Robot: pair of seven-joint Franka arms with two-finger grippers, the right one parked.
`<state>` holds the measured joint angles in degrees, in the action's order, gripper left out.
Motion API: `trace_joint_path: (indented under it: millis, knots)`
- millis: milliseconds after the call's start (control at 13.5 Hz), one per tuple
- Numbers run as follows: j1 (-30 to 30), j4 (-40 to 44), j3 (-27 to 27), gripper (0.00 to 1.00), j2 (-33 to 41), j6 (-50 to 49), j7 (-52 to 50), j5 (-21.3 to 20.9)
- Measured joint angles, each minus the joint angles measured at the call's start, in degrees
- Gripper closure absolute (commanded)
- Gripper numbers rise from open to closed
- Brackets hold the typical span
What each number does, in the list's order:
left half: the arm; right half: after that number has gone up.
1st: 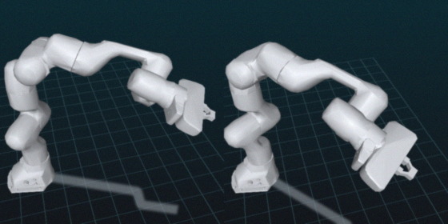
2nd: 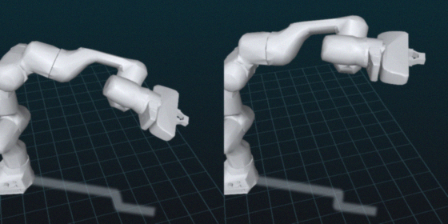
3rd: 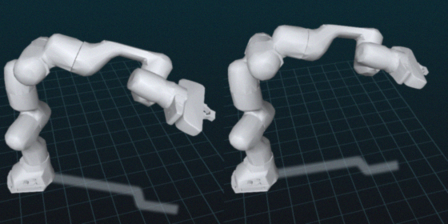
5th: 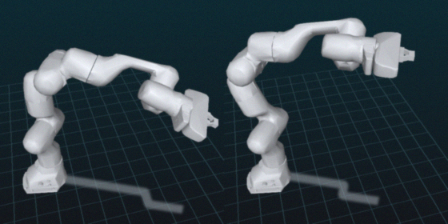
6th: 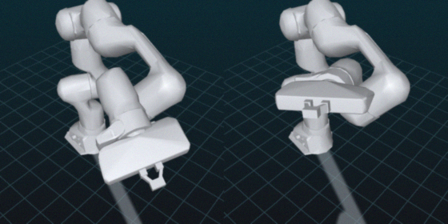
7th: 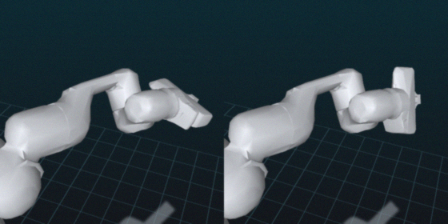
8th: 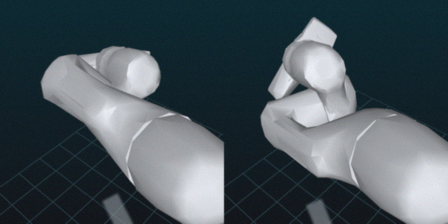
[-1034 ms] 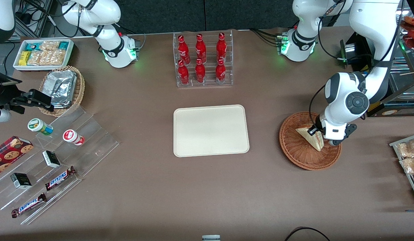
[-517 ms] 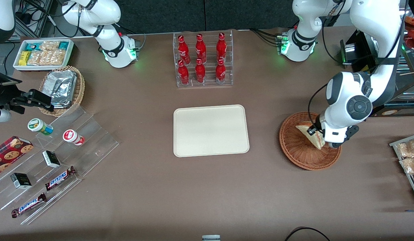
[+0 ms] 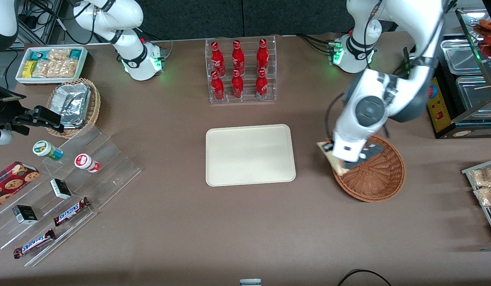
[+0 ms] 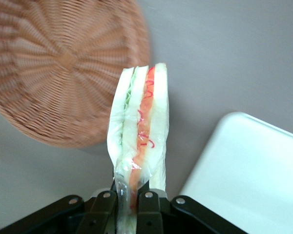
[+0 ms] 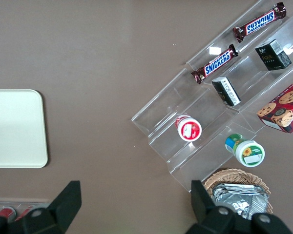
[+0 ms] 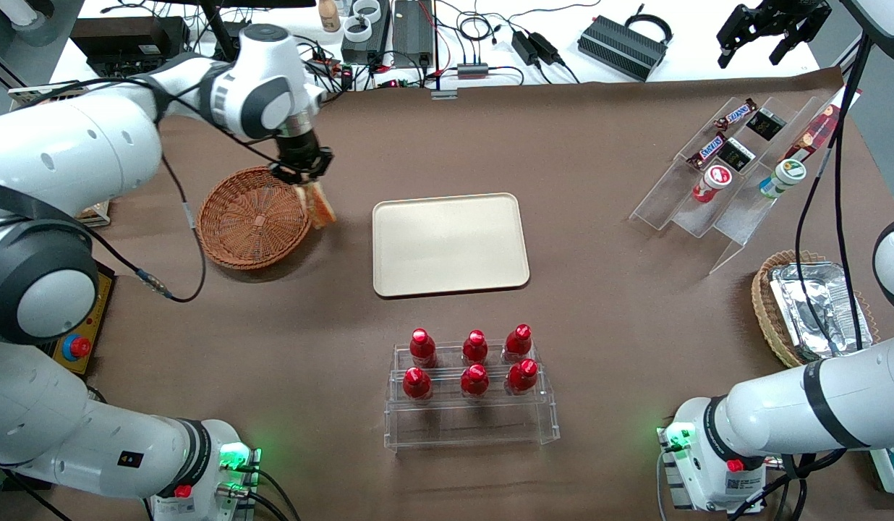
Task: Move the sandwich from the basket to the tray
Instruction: 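Lift the sandwich and carry it with the left gripper over the cream tray, then lower the sandwich onto the tray and open the left gripper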
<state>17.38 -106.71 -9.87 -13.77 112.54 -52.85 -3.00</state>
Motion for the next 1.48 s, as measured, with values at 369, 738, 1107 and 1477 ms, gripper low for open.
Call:
trace_joint_path:
  millis: [369, 738, 1107, 1477]
  knots:
    - [7.68, 9.60, -0.43, 1.00, -8.01, 0.19, -1.04, 1.57]
    - [13.03, 19.51, -0.92, 1.00, -17.45, 0.21, 3.17, 1.66]
    - [17.90, 25.61, -0.96, 1.00, -23.79, 0.21, 5.47, 1.65]
    - [20.52, 26.96, -0.92, 1.00, -28.18, 0.19, 6.63, -0.98]
